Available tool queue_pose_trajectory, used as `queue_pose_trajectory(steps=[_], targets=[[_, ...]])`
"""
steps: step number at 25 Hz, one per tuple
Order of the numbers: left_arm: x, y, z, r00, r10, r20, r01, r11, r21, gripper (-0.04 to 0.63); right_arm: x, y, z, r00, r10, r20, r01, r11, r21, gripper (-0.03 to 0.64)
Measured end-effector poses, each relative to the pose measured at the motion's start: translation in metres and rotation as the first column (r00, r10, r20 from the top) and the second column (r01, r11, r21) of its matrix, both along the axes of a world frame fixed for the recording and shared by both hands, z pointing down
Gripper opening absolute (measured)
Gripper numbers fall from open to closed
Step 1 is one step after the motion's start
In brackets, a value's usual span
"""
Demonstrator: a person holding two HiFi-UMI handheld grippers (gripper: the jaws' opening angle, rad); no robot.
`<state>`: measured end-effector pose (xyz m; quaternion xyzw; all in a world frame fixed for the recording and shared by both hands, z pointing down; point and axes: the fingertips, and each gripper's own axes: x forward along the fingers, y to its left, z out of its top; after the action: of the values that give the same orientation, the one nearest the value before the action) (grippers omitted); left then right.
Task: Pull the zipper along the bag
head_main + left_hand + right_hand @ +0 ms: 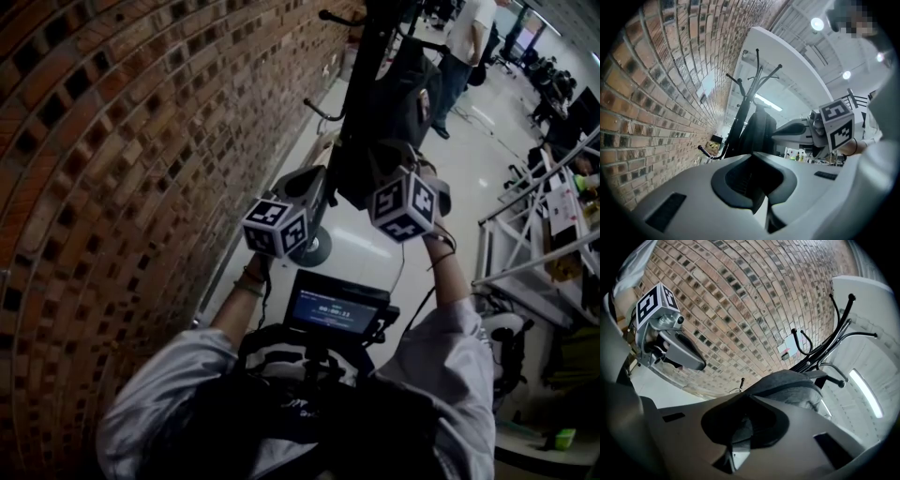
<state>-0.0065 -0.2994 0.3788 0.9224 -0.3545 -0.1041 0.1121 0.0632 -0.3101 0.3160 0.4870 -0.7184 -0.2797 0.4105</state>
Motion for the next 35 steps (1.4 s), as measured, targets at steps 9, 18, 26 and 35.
queue_pose_trajectory(steps=[9, 18, 26, 35], targets=[[0.002, 0.003, 0.005, 1.0, 0.005, 0.006, -0.005, 1.0, -0.007, 0.008, 0.004, 0.001, 0.025, 0.999, 0.015, 0.033, -0.014, 0.999, -0.035, 0.014], [0.007, 0.005, 0.01, 0.999, 0.019, 0.034, -0.019, 1.0, -0.023, 0.008, 0.004, 0.003, 0.039, 0.999, 0.018, 0.027, -0.017, 0.999, -0.045, 0.015], [0.009, 0.003, 0.014, 0.999, 0.033, 0.034, -0.033, 0.999, -0.025, 0.008, 0.007, -0.001, 0.069, 0.998, -0.004, -0.07, -0.001, 0.997, -0.073, 0.015], [0.003, 0.005, 0.015, 0.998, 0.018, 0.059, -0.016, 1.0, -0.026, 0.007, 0.01, 0.068, 0.258, 0.924, -0.222, -0.31, -0.005, 0.807, -0.591, 0.0]])
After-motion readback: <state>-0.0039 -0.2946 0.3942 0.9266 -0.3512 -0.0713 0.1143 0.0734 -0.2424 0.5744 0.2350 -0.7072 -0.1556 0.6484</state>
